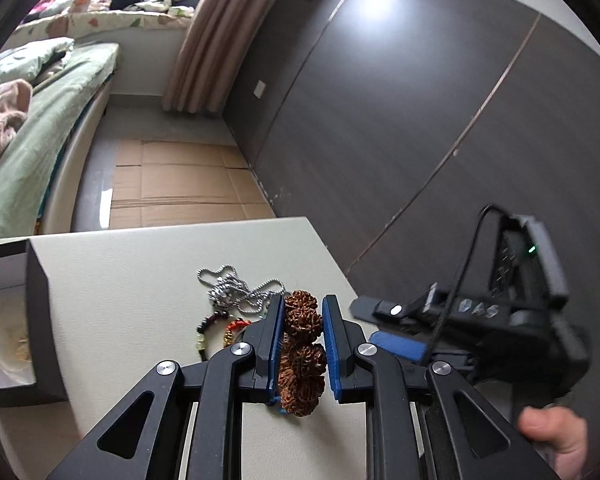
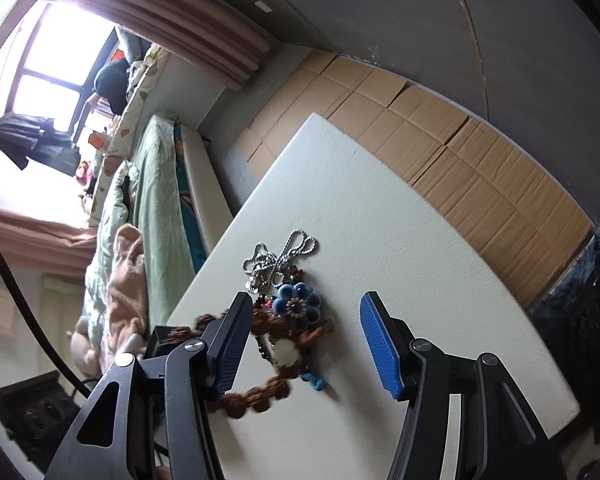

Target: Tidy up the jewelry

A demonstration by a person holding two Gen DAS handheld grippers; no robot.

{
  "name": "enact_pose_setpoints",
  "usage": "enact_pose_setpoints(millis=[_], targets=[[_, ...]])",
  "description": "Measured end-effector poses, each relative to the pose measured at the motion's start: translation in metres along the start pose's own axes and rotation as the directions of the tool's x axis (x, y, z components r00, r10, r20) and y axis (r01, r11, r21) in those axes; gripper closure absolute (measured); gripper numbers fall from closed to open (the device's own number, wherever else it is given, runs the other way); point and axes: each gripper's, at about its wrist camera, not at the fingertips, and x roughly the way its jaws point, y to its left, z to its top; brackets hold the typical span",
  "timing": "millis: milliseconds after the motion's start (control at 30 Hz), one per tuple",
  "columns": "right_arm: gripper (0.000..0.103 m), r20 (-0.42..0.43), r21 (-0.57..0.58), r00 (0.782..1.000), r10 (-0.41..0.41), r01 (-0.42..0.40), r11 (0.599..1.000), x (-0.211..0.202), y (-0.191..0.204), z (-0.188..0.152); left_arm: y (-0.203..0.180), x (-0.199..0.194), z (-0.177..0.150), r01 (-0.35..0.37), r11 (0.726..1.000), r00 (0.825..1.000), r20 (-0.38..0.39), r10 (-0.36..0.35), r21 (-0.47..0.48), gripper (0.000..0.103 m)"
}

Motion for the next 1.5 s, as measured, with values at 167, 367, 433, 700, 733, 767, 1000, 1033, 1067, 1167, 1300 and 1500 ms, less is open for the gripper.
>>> enact_pose_setpoints(millis=[167,367,433,700,733,767,1000,1033,1067,1167,1300,1500], targets=[[0.045,-0.030,-0.038,0.999,-0.023,0.021,0.999,0.016,0.009,-0.004,0.015,-0.015,0.007,-0.024,1.000,0.999,0.030,0.025,-0.018,0.084],[0.045,-0.060,-0.074,0.996,-0.068,0.063,0.995,0.038,0.016,-0.008,0.038,-0.023,0.012,-0.059,0.996,0.997,0.040,0.062,-0.065,0.083],[0.045,-0.067,-0.086,0.994,-0.087,0.081,0.993,0.045,0.018,-0.007,0.043,-0.025,0.014,-0.063,0.995,0.997,0.047,0.067,-0.075,0.083],[0.073,-0.070,-0.105,0.988,-0.138,0.130,0.986,0.062,0.022,-0.010,0.062,-0.045,0.017,-0.084,0.990,0.993,0.079,0.093,-0.114,0.083],[0.080,-0.069,-0.095,0.989,-0.131,0.124,0.988,0.062,0.020,-0.011,0.065,-0.049,0.017,-0.085,0.989,0.992,0.085,0.095,-0.120,0.083],[0.080,-0.061,-0.085,0.991,-0.118,0.112,0.990,0.060,0.019,-0.012,0.066,-0.052,0.017,-0.086,0.989,0.991,0.090,0.097,-0.123,0.083],[0.081,0.013,-0.098,1.000,-0.004,0.006,0.995,0.030,0.027,-0.017,0.078,-0.081,0.017,-0.094,0.984,0.983,0.139,0.116,-0.152,0.083],[0.081,0.022,-0.105,1.000,0.004,-0.002,0.994,0.027,0.029,-0.018,0.079,-0.084,0.017,-0.096,0.983,0.982,0.146,0.118,-0.154,0.083],[0.081,0.028,-0.113,1.000,0.013,-0.009,0.994,0.023,0.031,-0.019,0.079,-0.088,0.018,-0.097,0.983,0.981,0.153,0.121,-0.155,0.083],[0.081,0.040,-0.131,0.998,0.051,-0.045,0.990,0.013,0.037,-0.023,0.082,-0.099,0.016,-0.105,0.982,0.976,0.171,0.132,-0.158,0.083],[0.081,0.047,-0.157,0.994,0.098,-0.090,0.983,0.005,0.045,-0.031,0.086,-0.112,0.014,-0.111,0.979,0.971,0.192,0.143,-0.171,0.083],[0.081,0.037,-0.224,0.980,0.194,-0.181,0.958,-0.003,0.066,-0.047,0.093,-0.130,0.013,-0.124,0.974,0.960,0.224,0.166,-0.190,0.083]])
